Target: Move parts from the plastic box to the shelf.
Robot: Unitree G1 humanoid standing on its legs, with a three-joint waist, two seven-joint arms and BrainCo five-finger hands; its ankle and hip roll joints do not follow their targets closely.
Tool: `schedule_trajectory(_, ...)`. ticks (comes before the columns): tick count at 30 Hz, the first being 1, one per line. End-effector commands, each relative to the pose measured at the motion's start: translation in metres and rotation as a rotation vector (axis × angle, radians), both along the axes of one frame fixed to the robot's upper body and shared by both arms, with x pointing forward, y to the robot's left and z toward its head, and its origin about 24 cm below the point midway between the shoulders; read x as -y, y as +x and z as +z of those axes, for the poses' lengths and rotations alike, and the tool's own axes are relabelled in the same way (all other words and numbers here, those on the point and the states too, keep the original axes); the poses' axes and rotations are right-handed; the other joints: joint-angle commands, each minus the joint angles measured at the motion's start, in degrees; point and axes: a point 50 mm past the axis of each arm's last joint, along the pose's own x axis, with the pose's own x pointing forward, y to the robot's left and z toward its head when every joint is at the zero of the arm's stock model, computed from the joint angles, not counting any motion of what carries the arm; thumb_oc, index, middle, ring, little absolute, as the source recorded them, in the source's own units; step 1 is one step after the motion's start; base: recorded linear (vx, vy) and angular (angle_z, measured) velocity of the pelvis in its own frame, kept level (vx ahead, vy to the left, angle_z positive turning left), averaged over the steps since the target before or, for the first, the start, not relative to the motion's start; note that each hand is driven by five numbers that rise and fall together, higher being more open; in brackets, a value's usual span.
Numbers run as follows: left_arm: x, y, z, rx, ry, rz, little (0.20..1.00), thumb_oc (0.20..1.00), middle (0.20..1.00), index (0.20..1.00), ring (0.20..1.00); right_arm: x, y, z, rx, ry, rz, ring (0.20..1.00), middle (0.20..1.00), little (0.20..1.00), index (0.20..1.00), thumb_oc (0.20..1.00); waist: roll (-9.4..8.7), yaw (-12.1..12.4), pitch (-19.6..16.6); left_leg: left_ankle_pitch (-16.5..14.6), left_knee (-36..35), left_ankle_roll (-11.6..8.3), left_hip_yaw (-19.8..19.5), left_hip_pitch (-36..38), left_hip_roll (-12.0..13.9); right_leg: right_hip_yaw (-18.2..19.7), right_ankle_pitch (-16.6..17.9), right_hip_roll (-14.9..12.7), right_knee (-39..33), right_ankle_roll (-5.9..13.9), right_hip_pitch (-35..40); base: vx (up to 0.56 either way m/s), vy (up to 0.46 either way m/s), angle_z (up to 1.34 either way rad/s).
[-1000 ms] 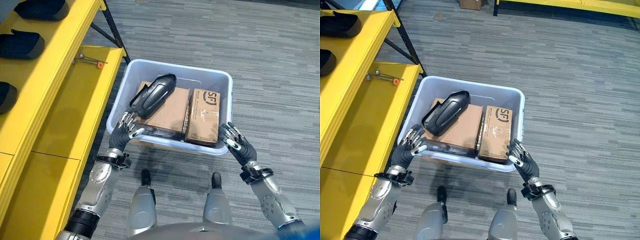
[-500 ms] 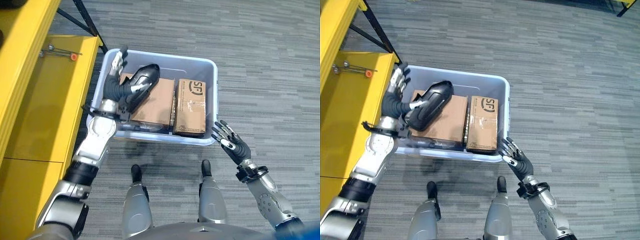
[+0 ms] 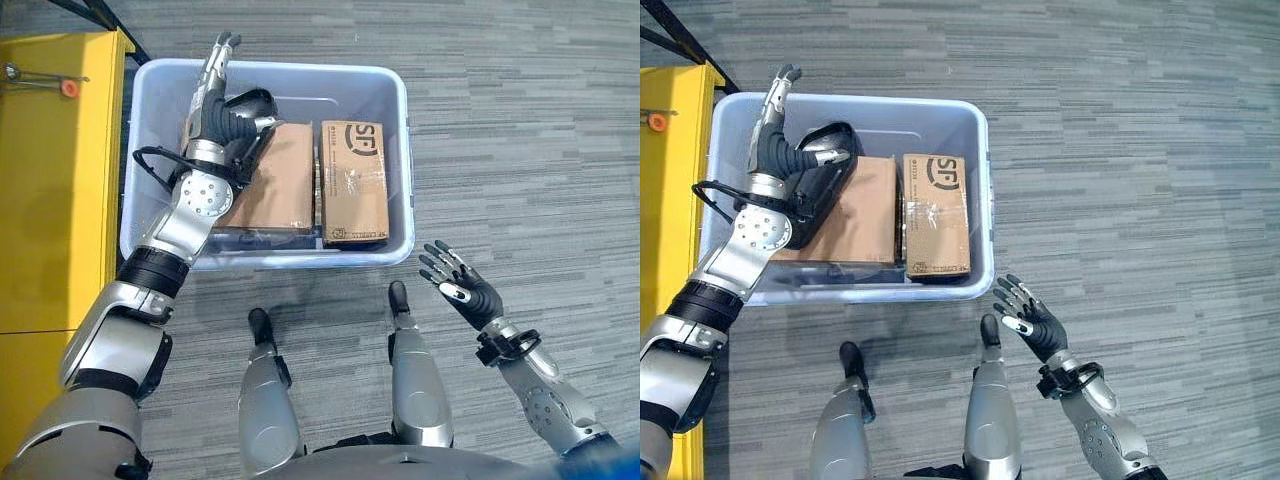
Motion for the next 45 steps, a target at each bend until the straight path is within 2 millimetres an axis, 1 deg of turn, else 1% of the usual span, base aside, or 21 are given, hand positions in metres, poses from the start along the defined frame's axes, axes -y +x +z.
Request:
schedule_trajectory(1, -0.027, -0.009, 0.038, 0.133, 0.019, 0.088, 1.000, 1.000, 1.000, 1.000, 1.000, -0.005, 0.001, 0.016, 0.084, 0.070, 0.014, 1.000, 1.000, 1.000, 1.000, 1.000, -3.41, -0.03, -1.87, -2.94, 7.69, 1.26, -0.87, -4.75, 2.96, -3.73, 3.38, 0.78, -2.45, -3.13, 0.49, 0.00, 0.000, 0.00)
schedule_trajectory(3, -0.033, -0.005, 0.039, 0.113, 0.027, 0.125, 1.000, 1.000, 1.000, 1.000, 1.000, -0.005, 0.000, 0.016, 0.083, 0.069, 0.020, 1.000, 1.000, 1.000, 1.000, 1.000, -3.46, -0.26, -1.67, -2.77, 7.90, 1.14, -1.17, -5.71, 3.03, -3.75, 3.40, 0.91, -2.46, -3.17, -0.16, 0.00, 0.000, 0.00)
schedule_trajectory(4, -0.040, -0.002, 0.034, 0.079, 0.011, 0.159, 1.000, 1.000, 1.000, 1.000, 1.000, -0.004, 0.000, 0.016, 0.081, 0.072, 0.022, 1.000, 1.000, 1.000, 1.000, 1.000, -3.52, -0.38, -1.62, -2.64, 7.96, 1.04, -1.23, -6.25, 3.08, -3.78, 3.42, 1.04, -2.46, -3.23, -0.55, 0.00, 0.000, 0.00)
schedule_trajectory(6, -0.042, -0.001, 0.032, 0.069, 0.005, 0.170, 1.000, 1.000, 1.000, 1.000, 1.000, -0.004, -0.001, 0.016, 0.080, 0.072, 0.022, 1.000, 1.000, 1.000, 1.000, 1.000, -3.62, -0.40, -1.55, -2.66, 7.97, 1.04, -1.24, -6.37, 3.11, -3.81, 3.40, 1.06, -2.47, -3.24, -0.67, 0.00, 0.000, 0.00)
schedule_trajectory(7, -0.046, 0.001, 0.025, 0.038, -0.018, 0.196, 1.000, 1.000, 1.000, 1.000, 1.000, -0.004, -0.002, 0.015, 0.077, 0.070, 0.026, 1.000, 1.000, 1.000, 1.000, 1.000, -3.76, -0.41, -1.39, -2.69, 8.19, 1.02, -1.29, -6.63, 3.13, -3.79, 3.37, 1.23, -2.33, -3.29, -0.86, 0.00, 0.000, 0.00)
schedule_trajectory(8, -0.046, 0.002, 0.026, 0.039, -0.023, 0.197, 1.000, 1.000, 1.000, 1.000, 1.000, -0.004, -0.002, 0.015, 0.077, 0.070, 0.027, 1.000, 1.000, 1.000, 1.000, 1.000, -3.80, -0.43, -1.36, -2.70, 8.28, 1.01, -1.36, -6.79, 3.17, -3.80, 3.36, 1.26, -2.28, -3.32, -0.96, 0.00, 0.000, 0.00)
schedule_trajectory(9, -0.048, 0.003, 0.021, 0.020, -0.033, 0.213, 1.000, 1.000, 1.000, 1.000, 1.000, -0.004, -0.003, 0.014, 0.073, 0.069, 0.029, 1.000, 1.000, 1.000, 1.000, 1.000, -3.81, -0.50, -1.29, -2.70, 8.47, 0.98, -1.44, -7.02, 3.23, -3.79, 3.39, 1.31, -2.18, -3.34, -1.14, 0.00, 0.000, 0.00)
schedule_trajectory(13, -0.054, 0.006, 0.016, -0.008, -0.047, 0.267, 1.000, 1.000, 1.000, 1.000, 1.000, -0.004, -0.003, 0.015, 0.071, 0.063, 0.035, 1.000, 1.000, 1.000, 1.000, 1.000, -3.95, -0.70, -1.18, -2.67, 8.65, 0.83, -1.68, -7.63, 3.37, -3.64, 3.48, 1.51, -2.07, -3.40, -1.77, 0.00, 0.000, 0.00)
schedule_trajectory(15, -0.053, 0.007, 0.016, -0.007, -0.055, 0.279, 1.000, 1.000, 1.000, 1.000, 1.000, -0.004, -0.002, 0.016, 0.076, 0.059, 0.037, 1.000, 1.000, 1.000, 1.000, 1.000, -4.10, -0.75, -1.16, -2.60, 8.75, 0.78, -1.65, -8.03, 3.46, -3.65, 3.53, 1.61, -2.13, -3.45, -1.99, 0.04, 0.000, 0.00)
schedule_trajectory(16, -0.056, 0.008, 0.014, -0.024, -0.030, 0.316, 1.000, 1.000, 1.000, 1.000, 1.000, -0.004, -0.002, 0.016, 0.072, 0.060, 0.039, 1.000, 1.000, 1.000, 1.000, 1.000, -3.99, -0.68, -1.17, -4.29, 9.41, 0.31, -2.08, -7.78, 3.90, -3.81, 2.33, 1.97, -1.88, -3.27, -1.43, 0.07, 0.005, -0.01)
schedule_trajectory(21, -0.059, 0.014, 0.007, -0.079, -0.073, 0.366, 1.000, 1.000, 1.000, 1.000, 1.000, -0.004, -0.002, 0.017, 0.070, 0.046, 0.052, 1.000, 1.000, 1.000, 1.000, 1.000, -4.34, -0.87, -1.13, -4.21, 9.63, 0.33, -2.29, -8.65, 3.97, -3.83, 2.49, 2.16, -1.99, -3.30, -1.97, 0.01, 0.004, -0.03)
schedule_trajectory(24, -0.057, 0.017, 0.005, -0.098, -0.111, 0.368, 1.000, 1.000, 1.000, 1.000, 1.000, -0.003, -0.001, 0.017, 0.066, 0.044, 0.052, 1.000, 1.000, 1.000, 1.000, 1.000, -4.45, -0.85, -1.06, -4.22, 9.75, 0.33, -2.35, -9.01, 3.94, -3.92, 2.54, 2.18, -1.99, -3.34, -2.09, 0.00, 0.000, 0.00)
schedule_trajectory(27, -0.057, 0.021, -0.001, -0.133, -0.209, 0.379, 1.000, 1.000, 1.000, 1.000, 1.000, -0.003, 0.000, 0.020, 0.073, 0.039, 0.057, 1.000, 1.000, 1.000, 1.000, 1.000, -4.55, -0.94, -0.92, -4.09, 9.88, 0.38, -2.52, -9.63, 3.76, -3.90, 2.68, 2.26, -1.94, -3.43, -2.52, 0.00, 0.000, 0.00)
schedule_trajectory(31, -0.052, 0.025, -0.005, -0.157, -0.253, 0.380, 1.000, 1.000, 1.000, 1.000, 1.000, -0.003, 0.002, 0.023, 0.078, 0.039, 0.056, 1.000, 1.000, 1.000, 1.000, 1.000, -4.89, -1.11, -0.72, -4.01, 10.10, 0.42, -2.90, -10.50, 3.78, -3.93, 2.77, 2.38, -1.79, -3.53, -3.17, 0.01, 0.006, 0.02)
schedule_trajectory(33, -0.043, 0.028, -0.003, -0.149, -0.254, 0.357, 1.000, 1.000, 1.000, 1.000, 1.000, -0.004, 0.002, 0.023, 0.079, 0.042, 0.055, 1.000, 1.000, 1.000, 1.000, 1.000, -4.98, -1.07, -0.58, -4.03, 10.30, 0.48, -2.98, -11.02, 3.76, -3.98, 2.86, 2.41, -1.84, -3.56, -3.37, 0.00, 0.000, 0.00)
schedule_trajectory(40, -0.037, 0.032, -0.015, -0.226, -0.278, 0.333, 1.000, 1.000, 1.000, 1.000, 1.000, -0.001, 0.002, 0.024, 0.072, 0.021, 0.072, 1.000, 1.000, 1.000, 1.000, 1.000, -4.95, -1.19, -0.60, -4.19, 10.72, 0.52, -3.42, -12.10, 3.61, -4.20, 2.65, 2.49, -1.57, -3.67, -3.88, 0.00, 0.007, 0.02)
schedule_trajectory(43, -0.035, 0.035, -0.028, -0.316, -0.346, 0.314, 1.000, 1.000, 1.000, 1.000, 1.000, 0.000, 0.001, 0.023, 0.063, 0.014, 0.076, 1.000, 1.000, 1.000, 1.000, 1.000, -5.26, -1.68, -0.69, -4.22, 10.97, 0.53, -3.48, -12.55, 3.67, -3.92, 2.67, 2.72, -1.28, -3.72, -4.58, 0.00, 0.000, 0.00)
schedule_trajectory(44, -0.035, 0.035, -0.028, -0.315, -0.346, 0.314, 1.000, 1.000, 1.000, 1.000, 1.000, 0.000, 0.001, 0.023, 0.063, 0.014, 0.076, 1.000, 1.000, 1.000, 1.000, 1.000, -5.26, -1.67, -0.69, -4.22, 10.97, 0.53, -3.48, -12.56, 3.67, -3.91, 2.67, 2.73, -1.28, -3.72, -4.59, 0.00, 0.000, 0.00)
schedule_trajectory(45, -0.034, 0.037, -0.031, -0.345, -0.384, 0.303, 1.000, 1.000, 1.000, 1.000, 1.000, 0.000, 0.000, 0.022, 0.054, 0.012, 0.081, 1.000, 1.000, 1.000, 1.000, 1.000, -5.44, -1.96, -0.77, -4.29, 11.11, 0.53, -3.58, -12.86, 3.69, -3.72, 2.68, 2.84, -1.12, -3.77, -4.98, 0.00, 0.000, 0.00)
